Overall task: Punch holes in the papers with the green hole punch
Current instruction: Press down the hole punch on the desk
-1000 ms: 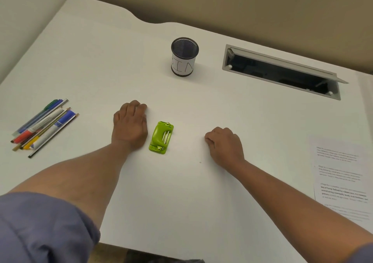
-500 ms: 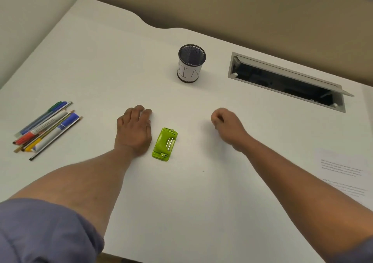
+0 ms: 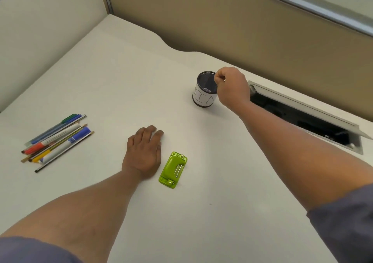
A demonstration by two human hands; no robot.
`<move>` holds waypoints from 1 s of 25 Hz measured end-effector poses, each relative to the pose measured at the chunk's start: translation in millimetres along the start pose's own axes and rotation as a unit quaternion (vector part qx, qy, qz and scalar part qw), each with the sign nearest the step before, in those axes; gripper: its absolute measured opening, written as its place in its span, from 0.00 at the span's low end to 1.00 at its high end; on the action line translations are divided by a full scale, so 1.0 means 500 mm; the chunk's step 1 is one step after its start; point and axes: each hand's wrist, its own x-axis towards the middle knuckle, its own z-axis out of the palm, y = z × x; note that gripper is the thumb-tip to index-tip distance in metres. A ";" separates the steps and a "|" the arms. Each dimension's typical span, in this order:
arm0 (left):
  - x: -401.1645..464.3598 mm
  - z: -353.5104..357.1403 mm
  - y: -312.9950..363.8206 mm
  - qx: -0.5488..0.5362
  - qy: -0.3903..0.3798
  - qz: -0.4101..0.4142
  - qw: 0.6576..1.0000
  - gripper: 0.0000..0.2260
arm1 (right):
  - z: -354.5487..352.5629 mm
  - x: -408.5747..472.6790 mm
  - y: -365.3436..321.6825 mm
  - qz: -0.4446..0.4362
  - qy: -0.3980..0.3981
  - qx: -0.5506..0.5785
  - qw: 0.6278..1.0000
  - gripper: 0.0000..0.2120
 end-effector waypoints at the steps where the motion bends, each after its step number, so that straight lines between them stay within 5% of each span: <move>1: 0.000 -0.001 0.000 0.002 -0.004 -0.001 1.000 0.18 | 0.005 0.008 0.005 0.005 -0.010 -0.012 1.000 0.08; 10: -0.001 -0.002 0.002 0.006 -0.011 -0.005 1.000 0.18 | 0.026 0.005 0.016 0.041 0.025 0.038 0.998 0.10; 17: -0.002 -0.004 0.004 -0.004 -0.007 -0.003 1.000 0.19 | 0.015 -0.084 0.004 0.129 0.063 0.334 0.932 0.08; 21: -0.003 -0.005 0.006 -0.006 -0.004 -0.005 1.000 0.18 | 0.007 -0.181 0.013 0.189 0.030 0.406 0.893 0.06; 25: -0.003 -0.002 0.006 -0.005 -0.001 -0.006 1.000 0.17 | 0.012 -0.318 0.055 0.202 -0.045 0.351 0.913 0.06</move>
